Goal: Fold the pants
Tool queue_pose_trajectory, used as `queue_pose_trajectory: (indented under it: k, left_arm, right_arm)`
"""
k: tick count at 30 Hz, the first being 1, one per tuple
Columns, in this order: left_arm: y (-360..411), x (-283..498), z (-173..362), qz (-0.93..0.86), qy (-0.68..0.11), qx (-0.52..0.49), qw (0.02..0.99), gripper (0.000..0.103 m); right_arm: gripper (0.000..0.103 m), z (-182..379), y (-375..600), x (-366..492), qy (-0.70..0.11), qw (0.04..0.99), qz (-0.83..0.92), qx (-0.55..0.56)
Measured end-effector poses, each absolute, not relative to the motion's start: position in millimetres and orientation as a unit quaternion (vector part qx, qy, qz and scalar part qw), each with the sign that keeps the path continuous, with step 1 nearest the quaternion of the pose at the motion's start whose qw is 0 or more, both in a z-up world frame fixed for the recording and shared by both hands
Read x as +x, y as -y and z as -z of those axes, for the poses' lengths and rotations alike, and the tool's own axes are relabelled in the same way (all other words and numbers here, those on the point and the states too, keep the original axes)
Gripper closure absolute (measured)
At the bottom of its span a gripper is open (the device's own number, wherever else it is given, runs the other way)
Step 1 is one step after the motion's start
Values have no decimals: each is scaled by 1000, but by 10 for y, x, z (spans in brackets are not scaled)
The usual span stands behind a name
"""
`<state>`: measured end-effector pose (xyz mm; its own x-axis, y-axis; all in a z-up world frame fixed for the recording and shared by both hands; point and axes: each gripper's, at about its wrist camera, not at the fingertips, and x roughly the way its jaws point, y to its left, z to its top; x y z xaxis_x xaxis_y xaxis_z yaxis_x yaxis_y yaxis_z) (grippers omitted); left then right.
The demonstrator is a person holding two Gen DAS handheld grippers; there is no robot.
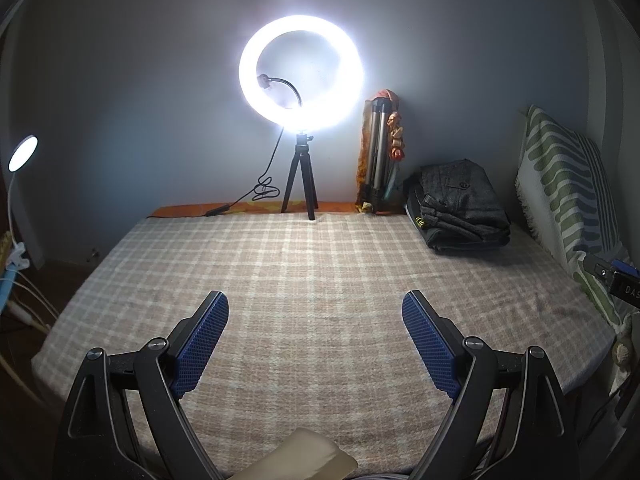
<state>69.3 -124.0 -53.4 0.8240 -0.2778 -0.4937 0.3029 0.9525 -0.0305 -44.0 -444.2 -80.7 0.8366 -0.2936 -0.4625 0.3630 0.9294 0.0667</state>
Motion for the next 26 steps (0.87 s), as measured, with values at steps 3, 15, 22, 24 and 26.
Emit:
queue_pose_trajectory:
  k: [3, 15, 22, 24, 26]
  left_arm:
    - [1240, 692, 538, 152, -255, 25, 955, 14]
    - [1205, 693, 562, 141, -251, 23, 957, 14]
    - [1168, 680, 569, 135, -239, 18, 961, 14]
    - [1162, 685, 572, 136, -241, 17, 961, 14]
    - [1157, 707, 582, 138, -247, 16, 959, 14]
  right_arm:
    - [0, 819, 4445, -442, -230, 955, 171, 76]
    - [0, 836, 4430, -429, -232, 955, 169, 75]
    - [0, 854, 4415, -417, -234, 954, 169, 76]
    - [0, 856, 4414, -413, -234, 954, 169, 76]
    - [0, 861, 4419, -407, -234, 955, 167, 76]
